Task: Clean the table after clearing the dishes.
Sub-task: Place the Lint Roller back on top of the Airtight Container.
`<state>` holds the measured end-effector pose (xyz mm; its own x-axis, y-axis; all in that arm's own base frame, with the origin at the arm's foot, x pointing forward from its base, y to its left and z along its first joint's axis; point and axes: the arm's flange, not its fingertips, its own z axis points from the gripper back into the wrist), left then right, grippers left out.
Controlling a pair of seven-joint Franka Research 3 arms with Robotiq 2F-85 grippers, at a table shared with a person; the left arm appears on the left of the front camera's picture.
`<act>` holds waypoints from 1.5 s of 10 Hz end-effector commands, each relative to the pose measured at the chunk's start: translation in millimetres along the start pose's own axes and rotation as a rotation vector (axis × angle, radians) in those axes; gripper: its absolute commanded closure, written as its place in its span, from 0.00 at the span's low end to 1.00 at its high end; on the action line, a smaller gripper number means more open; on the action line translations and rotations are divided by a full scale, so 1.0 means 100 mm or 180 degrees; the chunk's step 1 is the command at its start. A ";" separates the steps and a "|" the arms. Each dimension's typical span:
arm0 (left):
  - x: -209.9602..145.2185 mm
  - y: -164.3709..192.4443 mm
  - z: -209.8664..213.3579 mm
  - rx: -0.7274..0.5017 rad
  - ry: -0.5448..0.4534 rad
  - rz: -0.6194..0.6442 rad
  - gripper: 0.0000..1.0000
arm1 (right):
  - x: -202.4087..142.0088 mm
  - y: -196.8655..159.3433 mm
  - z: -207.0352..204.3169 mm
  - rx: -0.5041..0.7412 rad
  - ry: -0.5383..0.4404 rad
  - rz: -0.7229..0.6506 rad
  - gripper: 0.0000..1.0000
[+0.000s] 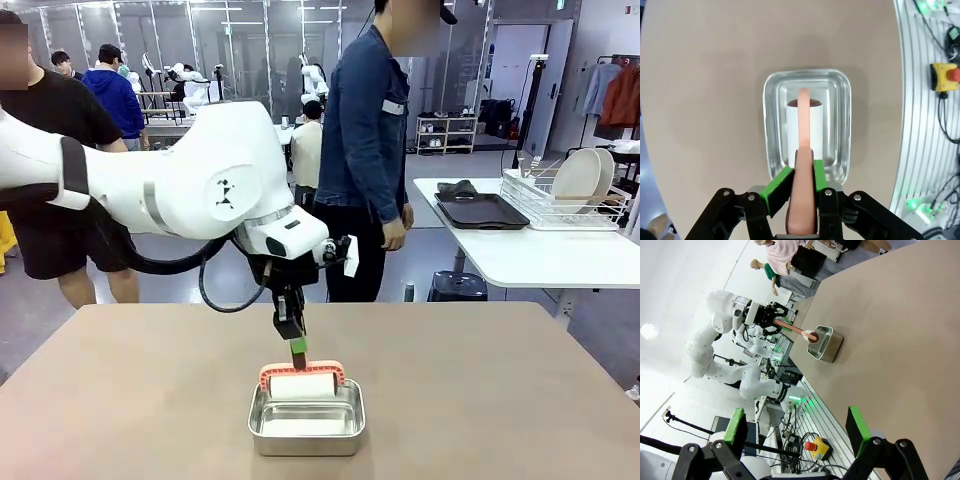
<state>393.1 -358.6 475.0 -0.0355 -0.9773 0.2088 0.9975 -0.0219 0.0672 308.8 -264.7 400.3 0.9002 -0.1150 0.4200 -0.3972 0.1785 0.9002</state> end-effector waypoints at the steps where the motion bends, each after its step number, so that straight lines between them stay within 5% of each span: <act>1: 0.16 0.05 -0.21 0.0168 0.0043 0.0004 0.77 | -0.03 0.03 0.01 0.0004 0.0048 0.0061 0.00; 6: 0.00 0.22 -0.71 0.0166 0.0290 -0.0012 0.77 | -0.03 0.03 0.01 0.0004 0.0048 0.0061 0.00; 7: 0.00 0.22 -0.70 0.0168 0.0289 -0.0056 0.69 | -0.03 0.03 0.01 0.0004 0.0048 0.0061 0.00; 8: 0.00 0.22 -0.68 0.0137 0.0284 -0.0067 0.46 | -0.03 0.03 0.01 0.0004 0.0048 0.0061 0.00; 11: 0.00 0.27 -0.61 0.0169 0.0271 -0.0046 0.05 | -0.03 0.03 0.01 0.0004 0.0048 0.0061 0.00; 15: -0.01 0.33 -0.48 0.0206 0.0196 0.0012 0.00 | -0.03 0.03 0.01 0.0004 0.0048 0.0061 0.00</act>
<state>429.7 -369.1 423.7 -0.0457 -0.9867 0.1561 0.9922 -0.0267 0.1219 308.8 -264.7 400.4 0.9001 -0.1151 0.4202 -0.3973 0.1786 0.9001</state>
